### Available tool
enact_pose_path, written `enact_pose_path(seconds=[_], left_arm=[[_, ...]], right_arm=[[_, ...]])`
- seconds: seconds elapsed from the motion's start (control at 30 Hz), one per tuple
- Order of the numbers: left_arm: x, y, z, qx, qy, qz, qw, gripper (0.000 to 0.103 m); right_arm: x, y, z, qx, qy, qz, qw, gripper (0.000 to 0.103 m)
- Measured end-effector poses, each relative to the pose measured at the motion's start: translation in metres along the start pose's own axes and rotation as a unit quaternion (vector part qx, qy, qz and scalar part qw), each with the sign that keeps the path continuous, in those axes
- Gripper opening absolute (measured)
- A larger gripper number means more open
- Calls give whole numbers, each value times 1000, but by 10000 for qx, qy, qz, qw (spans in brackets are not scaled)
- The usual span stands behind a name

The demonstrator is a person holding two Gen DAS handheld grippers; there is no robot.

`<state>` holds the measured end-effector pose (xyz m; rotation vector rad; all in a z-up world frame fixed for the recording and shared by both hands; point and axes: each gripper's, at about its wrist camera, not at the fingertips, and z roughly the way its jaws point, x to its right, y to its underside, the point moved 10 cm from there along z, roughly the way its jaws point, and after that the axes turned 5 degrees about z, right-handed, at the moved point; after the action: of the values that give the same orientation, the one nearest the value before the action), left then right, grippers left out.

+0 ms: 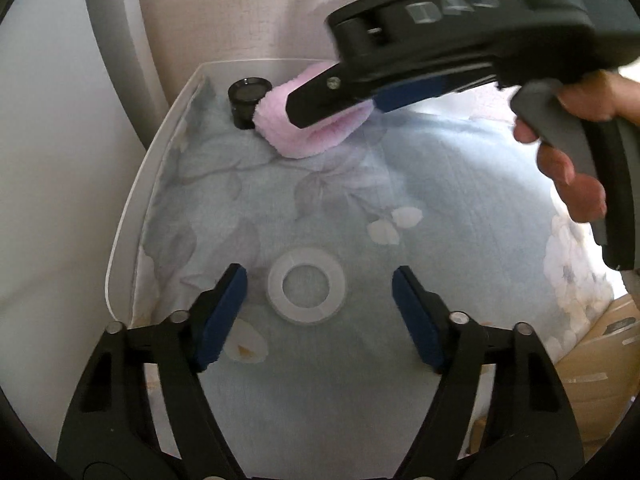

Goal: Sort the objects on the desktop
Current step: 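Grasp the other pink wristband with the right tool while the left tool reaches the white ring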

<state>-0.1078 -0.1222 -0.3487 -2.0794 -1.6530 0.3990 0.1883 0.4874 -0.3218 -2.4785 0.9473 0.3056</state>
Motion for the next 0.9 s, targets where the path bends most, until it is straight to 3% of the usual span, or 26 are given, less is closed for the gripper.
enact_pose_path(seconds=[0.13,0.23,0.3,0.4,0.9], left_arm=[[1,3,4,-21,-17,91,10000,57],[3,4,2,2,-61,189,9998,48],[3,5,1,9,-139,279,9995,40],[3,7,-2,41,-163,311,9994,40],[12,-2,-39,228,-18,294,9993,40]], right_arm=[[5,-4,8,-69,31,103,9999,58],[9,-4,8,-55,51,166,9998,46],[10,-3,7,-52,125,115,9998,30],[11,-3,4,-22,121,142,9998,21],[7,-1,-27,29,129,-7,9999,16]])
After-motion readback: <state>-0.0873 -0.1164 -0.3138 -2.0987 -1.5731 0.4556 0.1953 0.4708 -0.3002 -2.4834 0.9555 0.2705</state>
